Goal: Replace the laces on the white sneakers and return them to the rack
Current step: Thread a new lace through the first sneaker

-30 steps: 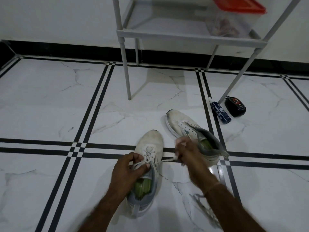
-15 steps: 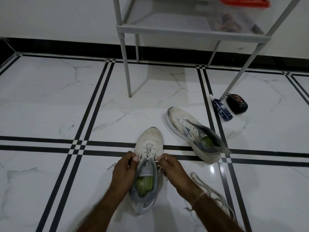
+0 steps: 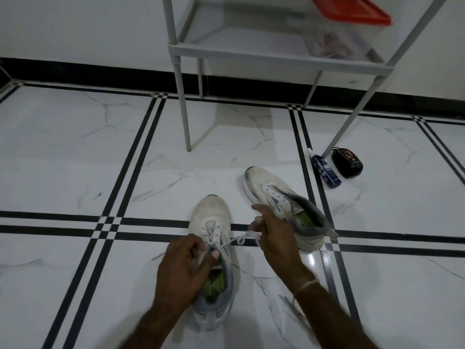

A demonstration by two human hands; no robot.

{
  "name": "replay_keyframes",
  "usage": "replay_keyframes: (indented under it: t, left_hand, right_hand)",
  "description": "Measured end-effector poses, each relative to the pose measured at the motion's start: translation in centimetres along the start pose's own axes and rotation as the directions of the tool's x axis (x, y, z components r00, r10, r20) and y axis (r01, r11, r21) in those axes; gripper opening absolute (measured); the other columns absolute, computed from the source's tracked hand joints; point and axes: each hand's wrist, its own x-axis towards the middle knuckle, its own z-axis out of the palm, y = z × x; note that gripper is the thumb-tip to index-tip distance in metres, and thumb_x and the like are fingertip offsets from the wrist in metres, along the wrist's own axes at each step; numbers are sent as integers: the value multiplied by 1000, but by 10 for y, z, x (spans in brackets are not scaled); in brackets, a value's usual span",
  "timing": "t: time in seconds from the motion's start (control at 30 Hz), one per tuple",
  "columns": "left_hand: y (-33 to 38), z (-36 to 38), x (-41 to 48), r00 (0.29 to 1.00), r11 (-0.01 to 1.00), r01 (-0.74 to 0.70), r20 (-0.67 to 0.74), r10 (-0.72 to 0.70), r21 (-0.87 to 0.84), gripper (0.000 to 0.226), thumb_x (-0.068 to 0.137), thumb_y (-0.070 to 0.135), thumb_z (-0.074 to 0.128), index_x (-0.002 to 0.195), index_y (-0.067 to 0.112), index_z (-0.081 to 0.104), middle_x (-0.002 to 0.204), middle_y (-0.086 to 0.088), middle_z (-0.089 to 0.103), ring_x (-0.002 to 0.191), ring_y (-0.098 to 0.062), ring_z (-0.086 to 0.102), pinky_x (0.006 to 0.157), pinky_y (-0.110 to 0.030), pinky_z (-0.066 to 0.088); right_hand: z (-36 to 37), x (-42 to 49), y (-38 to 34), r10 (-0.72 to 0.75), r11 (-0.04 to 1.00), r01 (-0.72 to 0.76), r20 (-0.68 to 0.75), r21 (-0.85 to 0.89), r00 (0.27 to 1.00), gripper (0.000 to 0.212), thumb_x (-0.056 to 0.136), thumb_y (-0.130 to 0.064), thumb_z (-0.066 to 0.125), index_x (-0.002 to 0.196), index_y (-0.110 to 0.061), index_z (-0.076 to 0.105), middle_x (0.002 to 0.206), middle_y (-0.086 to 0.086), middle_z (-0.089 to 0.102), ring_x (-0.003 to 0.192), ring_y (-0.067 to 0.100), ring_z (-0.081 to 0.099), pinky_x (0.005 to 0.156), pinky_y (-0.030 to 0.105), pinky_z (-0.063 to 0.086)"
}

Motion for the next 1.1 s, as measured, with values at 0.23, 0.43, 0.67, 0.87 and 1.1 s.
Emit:
replay_keyframes:
  t: [0.23,0.43,0.67,0.87,1.1]
  left_hand:
    - [-3,-1,1,1000,999,-1,-22,0,-37,13,85,41,75,85,33,65,76,15,64,72,-9,61,64,-26,51]
    - [3,-1,2,998,999,19,-59,-21,-42,10,89,45,68,88,35,69,81,18,67,79,-5,63,67,-18,50]
    - [-6,0,-2,995,992,-92,45,88,82,17,92,30,72,108,32,69,91,22,62,80,1,62,68,-12,52]
    - [-3,2,-4,996,994,81,-24,-83,-68,15,90,25,73,105,28,73,92,18,71,85,-1,67,79,-18,55]
    - [-2,5,1,984,973,175,19,-174,-151,16,87,21,77,100,31,75,86,22,72,83,8,67,71,-2,48]
  right_hand:
    - [7,13,-3,-118,864,-7,-215,-504,970,20,103,-25,52,118,-12,55,97,5,66,85,24,64,72,39,53]
    - [23,2,3,-103,992,103,4,-68,995,48,83,18,48,119,-9,67,88,3,65,84,15,62,80,26,50]
    - [29,-8,-21,8,943,-30,68,332,998,13,91,-3,68,91,-14,73,77,-3,73,75,11,72,73,32,61]
    - [44,-24,-14,-16,969,-19,140,246,990,13,90,-7,68,84,-17,75,76,-8,72,73,9,68,72,29,59]
    - [46,-22,-26,-143,990,144,116,2,983,7,94,-28,67,89,-23,70,90,-8,69,87,8,62,77,28,53]
